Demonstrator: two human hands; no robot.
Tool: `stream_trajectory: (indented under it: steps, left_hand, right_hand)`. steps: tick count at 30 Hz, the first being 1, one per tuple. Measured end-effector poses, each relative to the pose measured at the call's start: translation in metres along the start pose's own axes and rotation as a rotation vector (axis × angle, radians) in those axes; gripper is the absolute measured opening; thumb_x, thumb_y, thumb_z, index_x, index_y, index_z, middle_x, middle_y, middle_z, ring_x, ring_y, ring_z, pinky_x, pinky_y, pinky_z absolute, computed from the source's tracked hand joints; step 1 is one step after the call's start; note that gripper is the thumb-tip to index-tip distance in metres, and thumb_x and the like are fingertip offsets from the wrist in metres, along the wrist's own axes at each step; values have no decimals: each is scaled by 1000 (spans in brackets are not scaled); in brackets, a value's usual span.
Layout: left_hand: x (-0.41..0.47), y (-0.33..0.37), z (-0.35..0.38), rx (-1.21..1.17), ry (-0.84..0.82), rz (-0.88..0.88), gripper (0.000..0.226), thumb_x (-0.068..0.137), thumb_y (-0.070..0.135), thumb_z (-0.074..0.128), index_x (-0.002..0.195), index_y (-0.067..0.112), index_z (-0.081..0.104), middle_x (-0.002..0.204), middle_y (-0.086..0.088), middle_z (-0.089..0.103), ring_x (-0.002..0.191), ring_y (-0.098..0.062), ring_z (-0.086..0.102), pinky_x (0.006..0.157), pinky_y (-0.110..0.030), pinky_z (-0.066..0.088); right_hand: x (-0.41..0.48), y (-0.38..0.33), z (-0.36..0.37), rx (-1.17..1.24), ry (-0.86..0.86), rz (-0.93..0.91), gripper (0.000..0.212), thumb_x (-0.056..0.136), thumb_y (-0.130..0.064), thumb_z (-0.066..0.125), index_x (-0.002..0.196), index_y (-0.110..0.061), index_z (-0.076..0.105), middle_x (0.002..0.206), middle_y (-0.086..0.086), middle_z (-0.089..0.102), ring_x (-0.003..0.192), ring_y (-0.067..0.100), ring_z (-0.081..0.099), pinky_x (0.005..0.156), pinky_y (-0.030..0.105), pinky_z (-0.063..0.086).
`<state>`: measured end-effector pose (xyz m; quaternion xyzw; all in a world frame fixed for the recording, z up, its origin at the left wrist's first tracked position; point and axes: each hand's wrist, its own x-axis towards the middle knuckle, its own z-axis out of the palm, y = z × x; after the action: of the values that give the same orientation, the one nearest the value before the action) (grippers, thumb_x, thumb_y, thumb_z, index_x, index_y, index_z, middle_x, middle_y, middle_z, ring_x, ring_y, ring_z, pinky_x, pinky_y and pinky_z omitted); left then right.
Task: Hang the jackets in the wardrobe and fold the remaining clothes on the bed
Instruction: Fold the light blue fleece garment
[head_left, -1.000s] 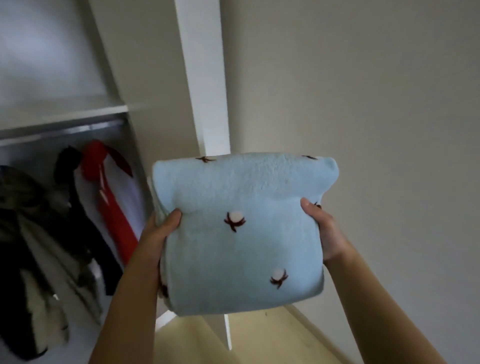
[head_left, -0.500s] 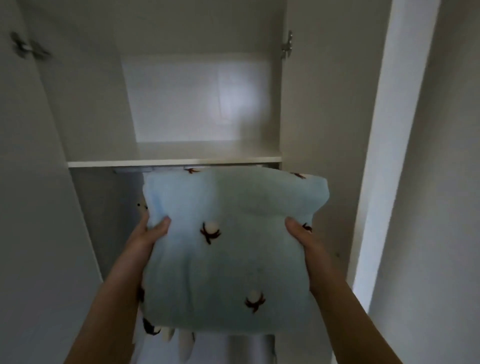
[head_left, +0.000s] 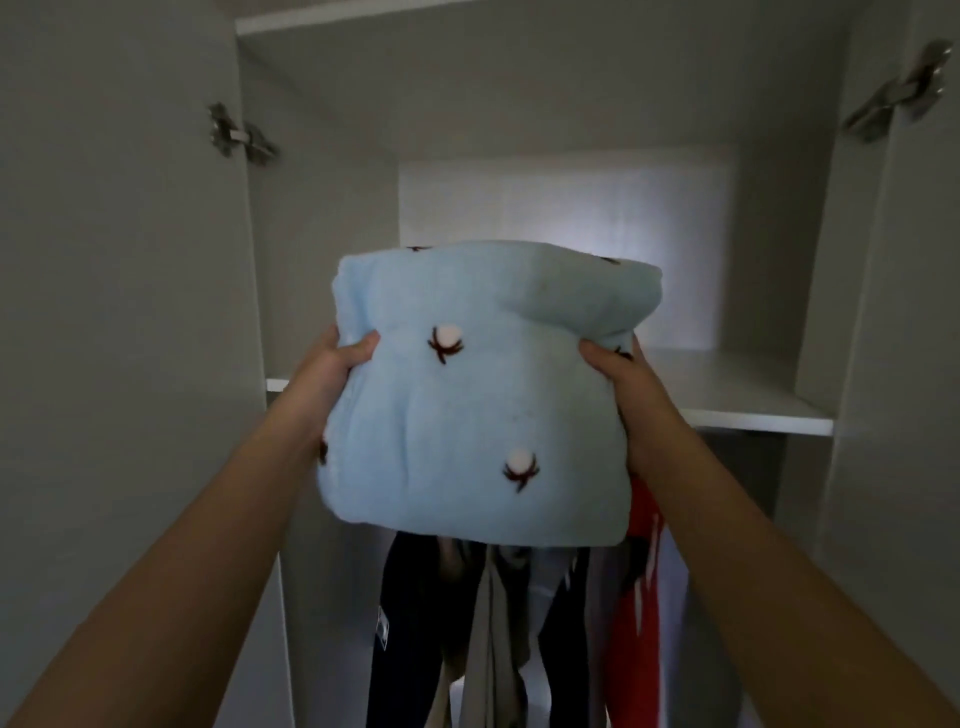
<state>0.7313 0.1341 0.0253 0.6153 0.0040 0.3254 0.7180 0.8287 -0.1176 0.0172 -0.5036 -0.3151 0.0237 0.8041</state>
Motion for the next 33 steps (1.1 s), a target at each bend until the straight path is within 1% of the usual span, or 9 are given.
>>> stream_trajectory:
  steps: [2, 6, 11, 14, 17, 21, 27, 30, 33]
  left_hand:
    - [68, 12, -8, 25, -49, 4, 44, 91, 6, 52, 135, 1, 46, 122, -17, 60, 106, -33, 60, 97, -47, 46]
    - [192, 30, -7, 132, -123, -41, 28, 95, 12, 49, 121, 2, 56, 77, -2, 71, 73, -18, 66, 74, -30, 53]
    - [267, -29, -10, 595, -115, -372, 28, 95, 36, 51, 85, 11, 58, 79, -10, 58, 68, -24, 53, 49, -21, 42]
    - [276, -49, -15, 787, -230, -435, 29, 94, 35, 53, 98, 7, 60, 84, -9, 64, 74, -21, 58, 56, -26, 44]
    - [289, -40, -22, 1099, -194, 33, 66, 86, 52, 58, 136, 13, 40, 133, -9, 50, 114, -25, 52, 82, -28, 41]
    - [250, -41, 5, 1222, -611, 413, 85, 70, 83, 44, 139, 35, 34, 143, 10, 40, 126, -10, 40, 94, -24, 33]
    - [238, -83, -13, 1536, -735, 336, 82, 80, 73, 18, 151, 32, 7, 160, -3, 3, 146, -13, 3, 114, -24, 0]
    - [240, -77, -27, 1582, -731, 348, 85, 81, 76, 14, 151, 29, 11, 159, -4, 11, 145, -13, 9, 112, -22, 4]
    - [236, -72, -14, 1651, -709, 707, 88, 76, 82, 19, 148, 31, 20, 150, 4, 32, 133, -11, 30, 110, -30, 19]
  right_hand:
    - [56, 6, 16, -8, -19, -32, 33, 90, -13, 57, 115, -34, 54, 109, 0, 70, 95, 20, 69, 75, 35, 58]
    - [169, 17, 34, -27, 68, -11, 25, 93, -11, 53, 115, -21, 58, 93, 2, 72, 79, 18, 70, 66, 29, 57]
    - [242, 73, 8, -391, 288, 500, 25, 91, -19, 56, 110, -2, 60, 82, 14, 63, 69, 27, 59, 64, 34, 50]
    - [247, 82, -9, -655, 249, 650, 46, 90, -28, 59, 129, -5, 51, 106, 16, 61, 77, 27, 59, 63, 32, 49]
    - [250, 70, -21, -1091, 146, 363, 65, 92, -27, 56, 148, -20, 24, 146, 10, 38, 116, 27, 51, 86, 27, 40]
    - [244, 59, 14, -1368, -162, -119, 54, 99, -32, 43, 149, -23, 25, 156, -2, 25, 140, 15, 25, 100, 17, 18]
    - [230, 115, 38, -1636, -536, 129, 60, 102, -45, 18, 152, -18, 0, 160, 5, -5, 147, 19, -3, 117, 32, -1]
    - [222, 103, 19, -1509, -525, 217, 64, 101, -47, 20, 152, -10, 10, 159, 10, 9, 144, 17, 12, 100, 1, -1]
    - [222, 90, 4, -1486, -489, 196, 52, 103, -42, 22, 146, -14, 32, 149, 7, 36, 127, 15, 36, 74, -11, 14]
